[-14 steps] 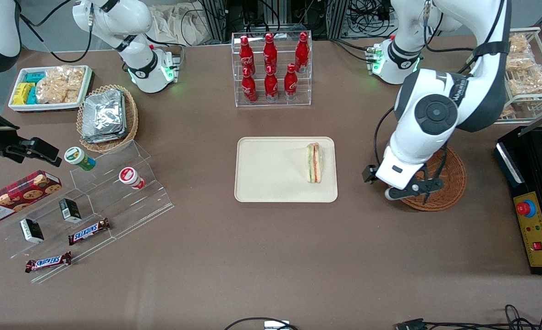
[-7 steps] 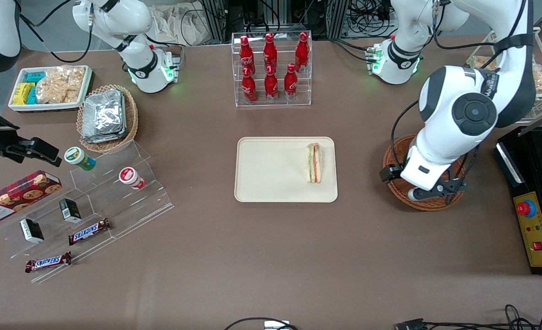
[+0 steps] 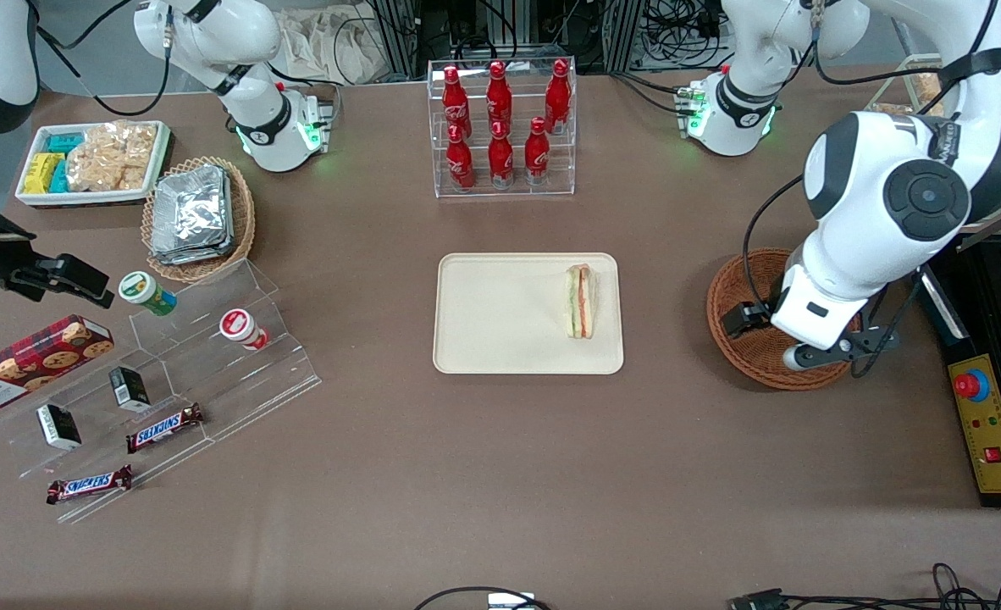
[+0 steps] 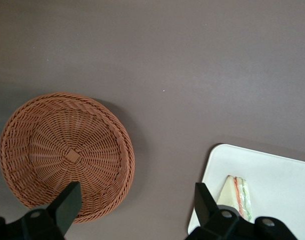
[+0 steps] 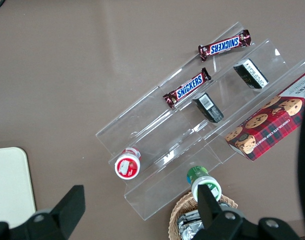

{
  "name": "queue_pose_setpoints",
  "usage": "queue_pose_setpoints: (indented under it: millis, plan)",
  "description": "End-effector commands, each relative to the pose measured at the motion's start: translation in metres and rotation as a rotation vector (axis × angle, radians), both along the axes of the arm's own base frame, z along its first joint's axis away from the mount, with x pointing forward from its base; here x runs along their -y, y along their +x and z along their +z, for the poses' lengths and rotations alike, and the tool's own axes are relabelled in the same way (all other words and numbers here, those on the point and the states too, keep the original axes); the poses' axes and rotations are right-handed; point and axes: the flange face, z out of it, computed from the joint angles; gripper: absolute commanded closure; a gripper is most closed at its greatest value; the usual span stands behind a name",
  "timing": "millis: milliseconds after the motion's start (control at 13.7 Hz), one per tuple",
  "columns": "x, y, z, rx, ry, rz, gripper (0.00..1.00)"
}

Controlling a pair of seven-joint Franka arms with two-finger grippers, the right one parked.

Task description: Place sandwich from basket to tray

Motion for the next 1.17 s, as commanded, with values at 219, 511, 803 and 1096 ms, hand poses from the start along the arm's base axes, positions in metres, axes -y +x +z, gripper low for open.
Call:
queue_pose_setpoints:
  millis: [219,511,803,1096]
  plan:
    - [-0.045,0.0,0.034,0.022,-0.041,0.033,0.0]
    - [-0.076,-0.01,0.062,0.005,-0.065,-0.124,0.0]
    - [-0.096,-0.021,0.093,-0.004,-0.04,-0.213,0.0]
    - [-0.107,-0.038,0.126,-0.002,-0.035,-0.268,0.0]
